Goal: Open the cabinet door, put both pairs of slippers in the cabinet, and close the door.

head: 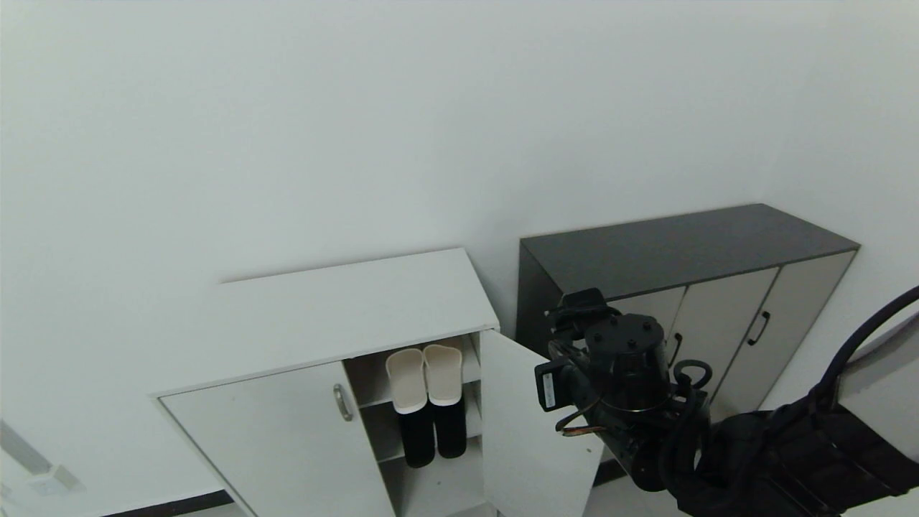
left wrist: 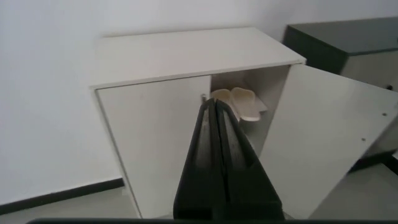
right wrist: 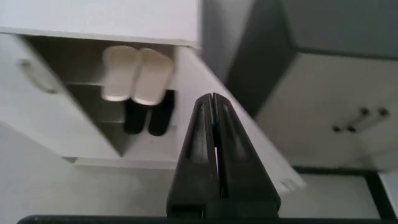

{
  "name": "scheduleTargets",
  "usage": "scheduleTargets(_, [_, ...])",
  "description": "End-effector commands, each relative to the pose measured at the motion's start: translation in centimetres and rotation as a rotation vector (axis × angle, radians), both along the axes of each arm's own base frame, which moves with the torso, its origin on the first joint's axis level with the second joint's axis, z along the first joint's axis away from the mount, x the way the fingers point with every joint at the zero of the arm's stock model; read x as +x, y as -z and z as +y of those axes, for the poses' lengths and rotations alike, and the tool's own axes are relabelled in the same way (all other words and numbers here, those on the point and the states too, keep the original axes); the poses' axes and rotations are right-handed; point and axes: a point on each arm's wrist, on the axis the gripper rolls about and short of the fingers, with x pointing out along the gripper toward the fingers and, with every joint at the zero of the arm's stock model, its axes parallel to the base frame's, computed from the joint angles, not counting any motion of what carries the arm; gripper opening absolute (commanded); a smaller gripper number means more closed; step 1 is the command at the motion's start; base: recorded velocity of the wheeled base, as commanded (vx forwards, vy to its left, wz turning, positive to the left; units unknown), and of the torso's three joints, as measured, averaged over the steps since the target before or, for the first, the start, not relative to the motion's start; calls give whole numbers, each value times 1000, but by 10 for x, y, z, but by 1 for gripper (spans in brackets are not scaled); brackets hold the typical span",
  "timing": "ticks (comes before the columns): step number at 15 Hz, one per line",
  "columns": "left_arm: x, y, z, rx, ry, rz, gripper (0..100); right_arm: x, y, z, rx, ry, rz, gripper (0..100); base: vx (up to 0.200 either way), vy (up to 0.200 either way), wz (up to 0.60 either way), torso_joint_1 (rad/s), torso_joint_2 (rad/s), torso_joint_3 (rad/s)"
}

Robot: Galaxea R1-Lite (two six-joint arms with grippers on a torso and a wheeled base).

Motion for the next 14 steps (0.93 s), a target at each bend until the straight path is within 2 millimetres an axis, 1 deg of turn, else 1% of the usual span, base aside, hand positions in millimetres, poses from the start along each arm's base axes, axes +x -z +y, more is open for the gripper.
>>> scheduleTargets(1, [0,0,0,0,-1,1,0,1,3,1,-4,0,5,0,0,0,0,0,0,0])
scheduleTargets(6, [0,0,0,-1,-2,2,0,2,6,2,-8,0,6,0,0,0,0,0,0,0])
scheduleTargets(9, [0,0,0,-1,-1,2,0,13,9,1,12,1,-3,0,0,0,0,0,0,0])
scheduleTargets(14, [0,0,0,-1,-1,1,0,14,10,-1,10,2,-17,0,-200,0,0,3,10,1])
